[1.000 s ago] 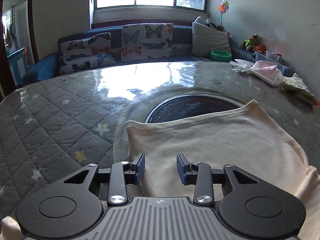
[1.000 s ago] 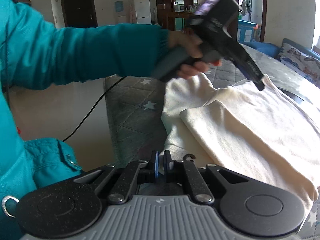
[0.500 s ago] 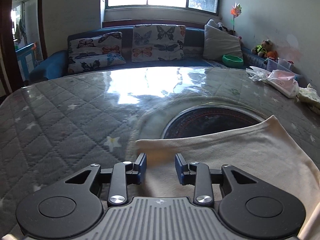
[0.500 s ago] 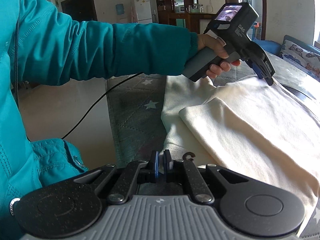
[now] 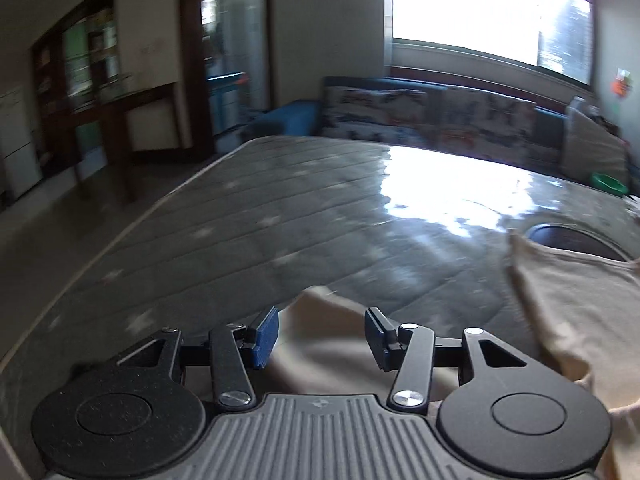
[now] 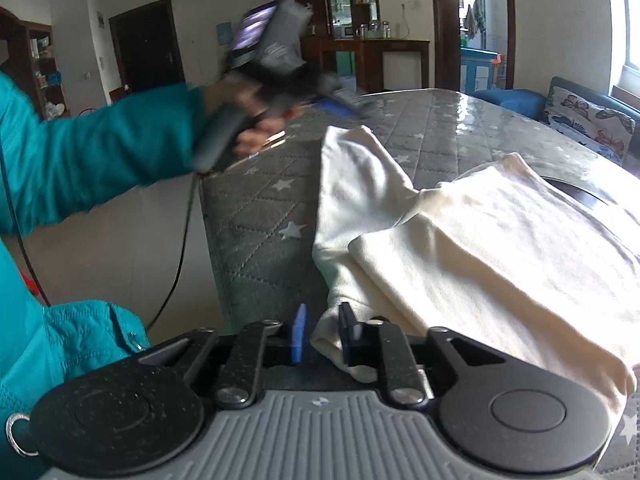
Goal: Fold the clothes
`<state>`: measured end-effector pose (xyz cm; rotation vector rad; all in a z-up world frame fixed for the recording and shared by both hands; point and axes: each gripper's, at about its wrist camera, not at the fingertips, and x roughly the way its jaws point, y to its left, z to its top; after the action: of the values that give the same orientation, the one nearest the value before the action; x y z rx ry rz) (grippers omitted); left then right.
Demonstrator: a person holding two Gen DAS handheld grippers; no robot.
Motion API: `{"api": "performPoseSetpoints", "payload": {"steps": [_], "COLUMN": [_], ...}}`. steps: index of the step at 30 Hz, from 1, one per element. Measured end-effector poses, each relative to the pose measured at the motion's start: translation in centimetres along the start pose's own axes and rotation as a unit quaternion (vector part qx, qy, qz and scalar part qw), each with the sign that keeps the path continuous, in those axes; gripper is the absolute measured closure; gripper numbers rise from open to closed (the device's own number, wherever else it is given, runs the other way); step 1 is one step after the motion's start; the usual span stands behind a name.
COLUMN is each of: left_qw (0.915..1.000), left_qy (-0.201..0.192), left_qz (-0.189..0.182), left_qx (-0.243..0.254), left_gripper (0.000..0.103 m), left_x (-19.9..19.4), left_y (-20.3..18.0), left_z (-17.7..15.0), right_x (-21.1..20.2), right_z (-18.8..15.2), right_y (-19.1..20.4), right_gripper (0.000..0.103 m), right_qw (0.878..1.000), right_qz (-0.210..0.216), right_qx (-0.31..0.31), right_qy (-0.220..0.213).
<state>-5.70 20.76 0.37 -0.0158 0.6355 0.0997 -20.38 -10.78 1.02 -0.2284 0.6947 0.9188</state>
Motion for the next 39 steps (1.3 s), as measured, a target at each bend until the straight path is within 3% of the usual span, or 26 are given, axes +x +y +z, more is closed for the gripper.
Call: {"api": "performPoseSetpoints", "payload": {"steps": [6, 14, 17, 19, 22, 26, 30, 35, 39], "left_qw": [0.9990, 0.9952, 0.9945, 0.9939, 0.9935, 0.9921, 0.9859, 0.9683, 0.9491], "left_qy": [0.015, 0.028, 0.023, 0.018, 0.008, -0.030, -0.070, -0.106, -0.109], "left_qz": [0.025, 0.023, 0.025, 0.026, 0.012, -0.044, -0.124, -0.222, -0.296], "left_qx": [-0.033, -0.091, -0.099, -0.105, -0.113, -0.114, -0.088, -0.040, -0.002], "left_gripper": [0.049, 0.056, 0.072, 0.088, 0.096, 0.097, 0.097, 0.097, 0.097], "left_x": [1.0, 1.6, 1.7, 1.7, 1.3, -1.6, -5.6, -10.2, -12.9], "left_y": [1.4, 2.6, 2.6, 2.7, 2.6, 1.4, -1.6, -6.7, -11.1], "left_z": [-0.5, -1.0, -1.0, -1.0, -1.0, 0.0, 1.9, 3.6, 3.6], "right_x": [-1.1, -3.5, -4.3, -4.9, -5.9, -7.6, -8.8, -10.5, -12.0], "right_z": [0.5, 0.3, 0.1, 0.1, -0.2, -0.8, -1.5, -2.7, -3.7], "right_y": [0.3, 0.4, 0.3, 0.4, 0.2, -0.2, -1.4, -2.8, -3.8], "right_gripper": [0.071, 0.067, 0.066, 0.066, 0.066, 0.066, 0.066, 0.066, 0.066], "right_qw": [1.000, 0.998, 0.997, 0.997, 0.995, 0.991, 0.986, 0.976, 0.967], "right_qz": [-0.020, -0.050, -0.060, -0.066, -0.078, -0.100, -0.129, -0.163, -0.189], "right_qx": [-0.001, 0.008, 0.014, 0.017, 0.027, 0.049, 0.074, 0.106, 0.126], "right_qy": [-0.014, -0.031, -0.039, -0.045, -0.054, -0.068, -0.081, -0.098, -0.112]}}
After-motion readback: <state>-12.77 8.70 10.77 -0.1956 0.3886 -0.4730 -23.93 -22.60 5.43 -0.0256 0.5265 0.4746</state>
